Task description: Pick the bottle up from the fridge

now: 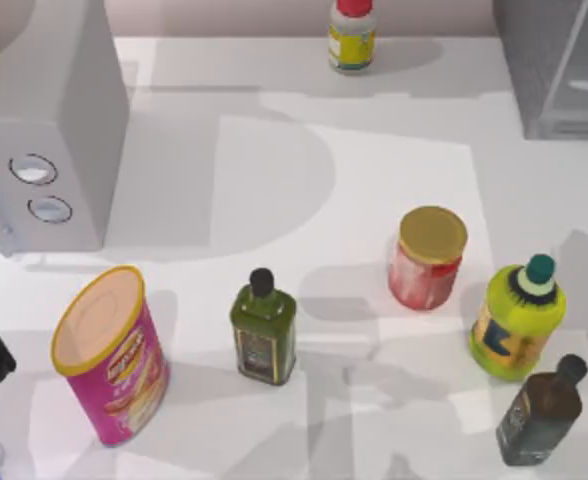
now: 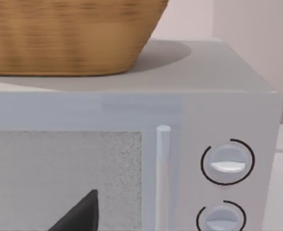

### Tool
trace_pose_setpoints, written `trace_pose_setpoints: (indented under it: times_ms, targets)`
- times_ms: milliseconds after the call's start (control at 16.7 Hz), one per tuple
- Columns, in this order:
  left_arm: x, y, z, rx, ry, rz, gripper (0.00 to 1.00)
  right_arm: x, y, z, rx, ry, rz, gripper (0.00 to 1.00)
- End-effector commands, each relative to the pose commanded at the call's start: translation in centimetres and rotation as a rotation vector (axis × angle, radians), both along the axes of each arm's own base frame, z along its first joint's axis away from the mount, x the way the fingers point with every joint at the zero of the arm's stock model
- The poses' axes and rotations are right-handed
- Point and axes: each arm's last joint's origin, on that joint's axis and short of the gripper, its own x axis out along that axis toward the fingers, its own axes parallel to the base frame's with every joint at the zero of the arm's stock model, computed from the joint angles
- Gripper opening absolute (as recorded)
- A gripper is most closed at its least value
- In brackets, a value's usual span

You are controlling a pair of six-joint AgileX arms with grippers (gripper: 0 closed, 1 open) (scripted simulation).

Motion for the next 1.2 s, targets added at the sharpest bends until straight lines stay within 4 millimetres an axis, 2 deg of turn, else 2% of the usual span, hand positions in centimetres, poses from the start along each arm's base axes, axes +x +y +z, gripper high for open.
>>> trace_pose_setpoints:
  times_ms: [120, 240, 420, 540, 660, 840, 1020, 1200]
  targets:
    - [0.0, 0.0, 0.0, 0.000, 0.000, 0.000, 1.00, 2.1, 1.3, 2.9, 0.017, -0.006, 0.034, 0.00]
    - [0.0, 0.0, 0.0, 0.000, 0.000, 0.000, 1.00, 5.1, 3.2, 4.9, 0.028, 0.008, 0.063, 0.00]
    - [0.0, 0.0, 0.0, 0.000, 0.000, 0.000, 1.00, 10.1, 7.1, 6.3, 0.044, 0.017, 0.086, 0.00]
    - [0.0, 0.0, 0.0, 0.000, 0.000, 0.000, 1.00, 13.1, 10.1, 6.2, 0.056, 0.012, 0.088, 0.00]
    - [0.0, 0.0, 0.0, 0.000, 0.000, 0.000, 1.00, 15.8, 13.2, 4.7, 0.058, 0.021, 0.078, 0.00]
    - [0.0, 0.0, 0.0, 0.000, 0.000, 0.000, 1.00, 18.7, 17.2, 1.2, 0.048, 0.040, 0.042, 0.00]
    - [0.0, 0.0, 0.0, 0.000, 0.000, 0.000, 1.00, 20.2, 19.8, -2.9, 0.023, 0.064, -0.008, 0.00]
    - [0.0, 0.0, 0.0, 0.000, 0.000, 0.000, 1.00, 20.7, 21.1, -6.9, -0.012, 0.093, -0.063, 0.00]
